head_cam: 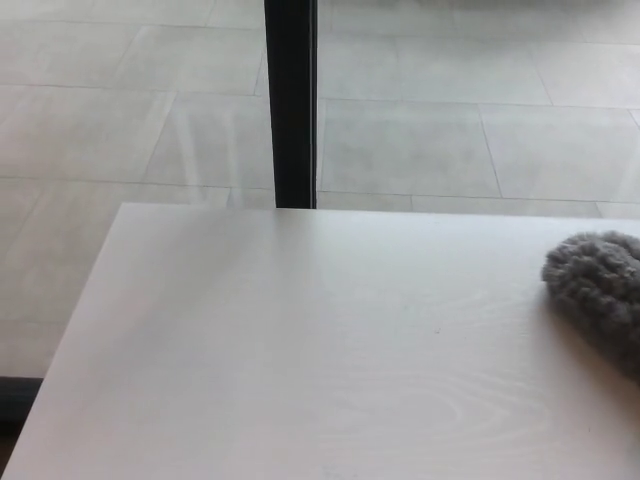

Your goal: The robot uses its right hand to pick up the duster kept in the middle of the desk and use it to wipe the desk by swiping its surface twice

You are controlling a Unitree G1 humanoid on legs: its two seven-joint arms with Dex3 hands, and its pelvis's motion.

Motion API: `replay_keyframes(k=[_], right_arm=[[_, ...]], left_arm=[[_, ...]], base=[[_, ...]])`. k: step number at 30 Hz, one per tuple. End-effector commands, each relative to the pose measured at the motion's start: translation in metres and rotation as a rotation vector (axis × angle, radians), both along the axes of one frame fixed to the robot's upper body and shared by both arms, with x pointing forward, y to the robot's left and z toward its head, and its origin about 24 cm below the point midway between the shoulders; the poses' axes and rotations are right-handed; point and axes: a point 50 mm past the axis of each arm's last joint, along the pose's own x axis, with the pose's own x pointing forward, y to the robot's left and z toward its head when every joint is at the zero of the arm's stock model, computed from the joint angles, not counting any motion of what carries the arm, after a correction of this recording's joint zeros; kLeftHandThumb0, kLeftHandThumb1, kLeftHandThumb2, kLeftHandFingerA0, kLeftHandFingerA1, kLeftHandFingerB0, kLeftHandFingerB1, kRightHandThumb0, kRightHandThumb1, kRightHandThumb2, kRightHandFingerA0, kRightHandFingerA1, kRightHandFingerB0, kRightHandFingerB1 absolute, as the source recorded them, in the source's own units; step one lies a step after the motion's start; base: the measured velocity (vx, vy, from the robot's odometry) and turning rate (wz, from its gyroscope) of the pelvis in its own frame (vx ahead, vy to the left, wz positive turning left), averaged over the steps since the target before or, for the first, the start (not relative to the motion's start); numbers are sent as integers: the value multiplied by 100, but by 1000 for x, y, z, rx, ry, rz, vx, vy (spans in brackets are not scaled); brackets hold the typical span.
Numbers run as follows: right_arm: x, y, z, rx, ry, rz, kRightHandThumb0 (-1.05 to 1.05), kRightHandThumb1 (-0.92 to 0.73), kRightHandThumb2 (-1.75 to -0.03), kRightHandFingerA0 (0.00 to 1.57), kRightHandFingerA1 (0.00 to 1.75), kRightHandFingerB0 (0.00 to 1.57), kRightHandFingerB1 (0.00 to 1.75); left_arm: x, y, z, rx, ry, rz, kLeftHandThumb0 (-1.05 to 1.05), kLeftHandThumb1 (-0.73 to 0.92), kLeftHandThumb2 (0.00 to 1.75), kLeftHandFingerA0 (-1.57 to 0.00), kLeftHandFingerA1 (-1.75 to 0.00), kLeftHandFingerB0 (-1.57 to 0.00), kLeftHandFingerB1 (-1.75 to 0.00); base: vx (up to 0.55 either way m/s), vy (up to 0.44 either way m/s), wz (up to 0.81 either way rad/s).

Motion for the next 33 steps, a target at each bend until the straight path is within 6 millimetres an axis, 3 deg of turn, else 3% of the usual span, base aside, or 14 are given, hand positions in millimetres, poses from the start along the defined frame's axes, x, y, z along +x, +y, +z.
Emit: replay_keyframes(k=[1, 12, 14, 15, 18, 21, 22, 23, 25, 26, 27, 28, 29, 33], right_arm=[[-23, -28, -9, 56, 72, -185, -39, -64, -63, 75, 150, 67, 67], [-21, -2, -28, 135, 69, -37, -32, -66, -63, 74, 157, 71, 92], [-15, 7, -27, 252, 39, 13, -25, -67, -62, 77, 141, 76, 61], [-9, 14, -24, 297, 13, 58, -35, -73, -61, 79, 101, 70, 45], [-1, 23, -19, 353, 7, 104, -42, -72, -62, 82, 96, 62, 41], [8, 30, -7, 348, 32, 177, -70, -75, -63, 67, 126, 18, 28], [14, 31, 1, 347, 85, 171, -105, -69, -106, 10, 27, 0, 2], [18, 30, 9, 384, 106, 163, -105, -66, -109, 0, 9, 0, 6], [19, 30, 12, 386, 119, 163, -105, -66, -109, 0, 9, 0, 6], [20, 27, 22, 382, 128, 170, -105, -82, -65, 0, 0, 0, 0], [20, 25, 26, 390, 128, 174, -104, -65, -107, 0, 4, 0, 0], [20, 25, 27, 392, 129, 174, -104, -65, -107, 0, 4, 0, 0], [20, 23, 30, 387, 130, 177, -105, -84, -67, 0, 0, 0, 0], [14, 8, 53, 372, 89, 177, -105, -85, -68, 0, 0, 0, 0]], left_arm=[[1, 4, 5, 31, -18, -30, -52, 69, 61, -58, -56, -49, -45], [1, 4, 4, 12, -25, 8, -52, 64, 59, -62, -58, -56, -47], [1, 4, 4, 15, -20, -7, -51, 68, 60, -55, -59, -49, -47], [2, 4, 5, 6, -31, -10, -51, 70, 61, -56, -59, -49, -46], [2, 5, 5, 9, -31, -7, -51, 70, 60, -57, -60, -51, -47], [3, 5, 5, 13, -15, -36, -51, 73, 62, -58, -58, -49, -45], [3, 4, 4, 20, -5, -46, -51, 76, 63, -58, -54, -48, -43], [3, 3, 4, 27, -1, -51, -50, 76, 63, -57, -55, -46, -43], [4, 3, 4, 26, -4, -50, -50, 76, 63, -57, -55, -46, -43], [5, 3, 4, 27, -1, -44, -51, 74, 62, -59, -53, -48, -43], [4, 3, 4, 30, -1, -55, -51, 74, 62, -59, -53, -47, -43], [4, 3, 4, 31, -1, -56, -51, 74, 62, -59, -53, -47, -43], [5, 3, 4, 29, -7, -56, -51, 75, 62, -57, -55, -49, -45], [6, 3, 5, 20, -22, -32, -50, 74, 62, -58, -56, -50, -44]], base=[[0, 0, 0], [0, 0, 0], [0, 0, 0], [0, 0, 0], [0, 0, 0], [0, 0, 0], [0, 0, 0], [0, 0, 0], [0, 0, 0], [0, 0, 0], [0, 0, 0], [0, 0, 0], [0, 0, 0], [0, 0, 0]])
